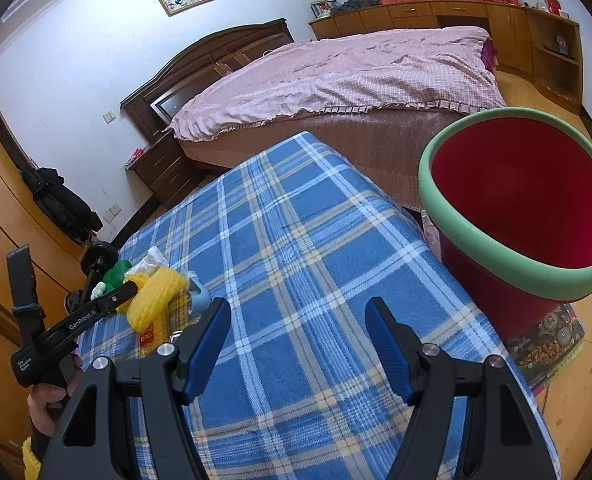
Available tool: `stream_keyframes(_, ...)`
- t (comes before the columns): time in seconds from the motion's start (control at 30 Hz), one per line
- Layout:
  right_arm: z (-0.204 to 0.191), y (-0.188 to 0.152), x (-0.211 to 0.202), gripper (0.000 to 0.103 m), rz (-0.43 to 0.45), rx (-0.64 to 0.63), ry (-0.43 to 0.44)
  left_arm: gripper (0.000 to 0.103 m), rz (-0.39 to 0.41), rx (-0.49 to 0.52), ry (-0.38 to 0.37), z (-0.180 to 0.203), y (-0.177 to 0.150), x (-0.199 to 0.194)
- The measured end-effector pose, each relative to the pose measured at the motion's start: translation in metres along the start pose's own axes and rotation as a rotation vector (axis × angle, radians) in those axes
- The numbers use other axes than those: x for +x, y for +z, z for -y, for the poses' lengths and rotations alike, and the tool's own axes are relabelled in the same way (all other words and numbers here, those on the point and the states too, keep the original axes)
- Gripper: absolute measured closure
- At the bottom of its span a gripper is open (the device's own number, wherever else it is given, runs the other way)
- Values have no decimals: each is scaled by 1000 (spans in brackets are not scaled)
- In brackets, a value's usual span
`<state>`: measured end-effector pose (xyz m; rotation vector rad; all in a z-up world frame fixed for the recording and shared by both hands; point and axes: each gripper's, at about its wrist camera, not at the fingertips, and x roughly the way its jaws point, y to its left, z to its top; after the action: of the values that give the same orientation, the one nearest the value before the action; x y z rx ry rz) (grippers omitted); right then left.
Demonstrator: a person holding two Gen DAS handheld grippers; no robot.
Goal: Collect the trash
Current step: 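Grasp a yellow foam net with the left tool, then grasp the other yellow foam net with the right tool while the left tool holds its net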
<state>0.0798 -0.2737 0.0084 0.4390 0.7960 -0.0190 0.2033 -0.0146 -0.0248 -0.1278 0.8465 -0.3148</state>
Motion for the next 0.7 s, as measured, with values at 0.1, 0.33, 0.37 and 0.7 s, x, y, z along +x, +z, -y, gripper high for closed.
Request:
stream_keyframes(0.1,-5,0,0,31,0,-13,4,92,18,-20,-7,-4,-1,-8)
stream_keyframes(0.33,-28,0,0,31,0,-67,34,92,71,-91,-18,-17,-6,-38)
stream_keyframes(0.37,-31,-1,1,31,-2,-73,39,92,80,-104,-18,-19,-7,-43)
stream_keyframes(0.7,-78,-7,22,31,-49,-154,120,92,129,-217,20,-53,-27,-83)
